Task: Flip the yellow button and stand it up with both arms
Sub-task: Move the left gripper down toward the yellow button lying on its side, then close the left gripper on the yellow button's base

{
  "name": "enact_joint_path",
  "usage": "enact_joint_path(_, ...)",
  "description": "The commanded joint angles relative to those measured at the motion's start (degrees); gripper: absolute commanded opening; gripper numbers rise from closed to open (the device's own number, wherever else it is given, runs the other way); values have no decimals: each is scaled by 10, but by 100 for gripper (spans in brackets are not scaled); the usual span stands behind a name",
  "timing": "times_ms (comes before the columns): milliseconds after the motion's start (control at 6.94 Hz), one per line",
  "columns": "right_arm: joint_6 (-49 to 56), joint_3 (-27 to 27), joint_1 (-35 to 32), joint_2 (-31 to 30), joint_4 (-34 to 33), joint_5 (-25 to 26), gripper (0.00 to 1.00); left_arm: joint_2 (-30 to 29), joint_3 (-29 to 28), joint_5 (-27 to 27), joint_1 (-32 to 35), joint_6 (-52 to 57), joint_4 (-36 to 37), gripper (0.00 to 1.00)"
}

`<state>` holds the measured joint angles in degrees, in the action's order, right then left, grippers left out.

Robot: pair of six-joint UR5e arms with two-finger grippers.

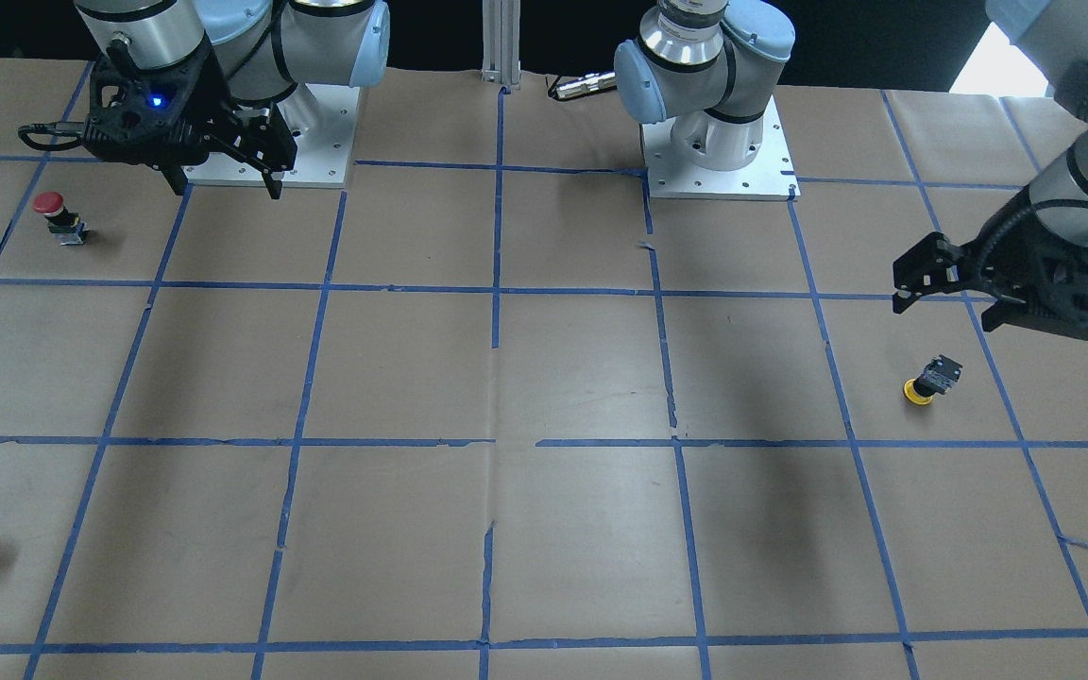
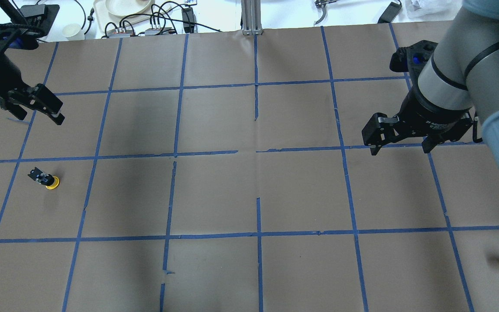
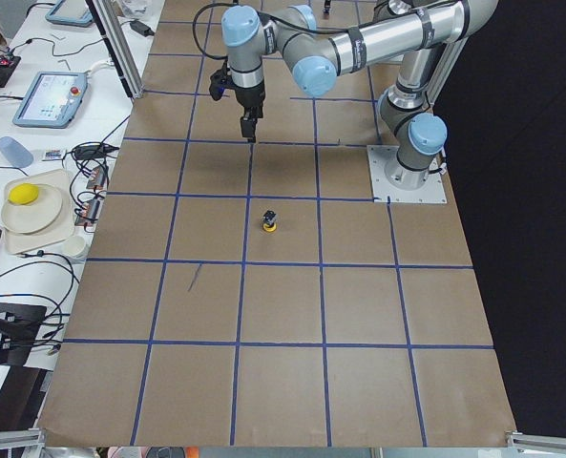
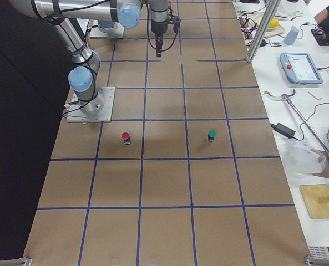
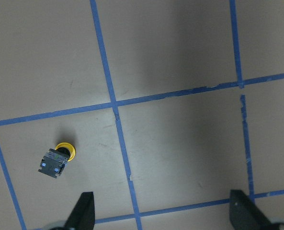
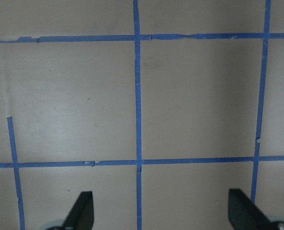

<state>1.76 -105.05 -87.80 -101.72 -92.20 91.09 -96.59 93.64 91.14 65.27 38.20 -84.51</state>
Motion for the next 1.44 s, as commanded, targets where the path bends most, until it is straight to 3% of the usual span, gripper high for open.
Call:
enact_joint_path(0, 0, 0, 0, -1, 0, 0, 100, -30, 76, -3, -78, 140, 130, 100)
enact_joint_path(288, -1, -1, 0, -1, 0, 0, 100, -46, 179, 3, -89, 234, 316, 100)
enact_joint_path(576, -1, -2, 0, -1, 0, 0, 100, -69, 206, -4, -134, 260, 330, 100)
enact_joint_path(1008, -1, -1, 0, -1, 0, 1, 100, -90, 210, -3, -137, 269, 333, 97)
enact_joint_path(1152, -1, -1, 0, -1, 0, 1, 100, -91, 210, -3, -137, 272, 334, 91)
enact_joint_path(1296, -1, -1, 0, -1, 0, -1, 100, -91, 209, -3, -137, 272, 340, 75)
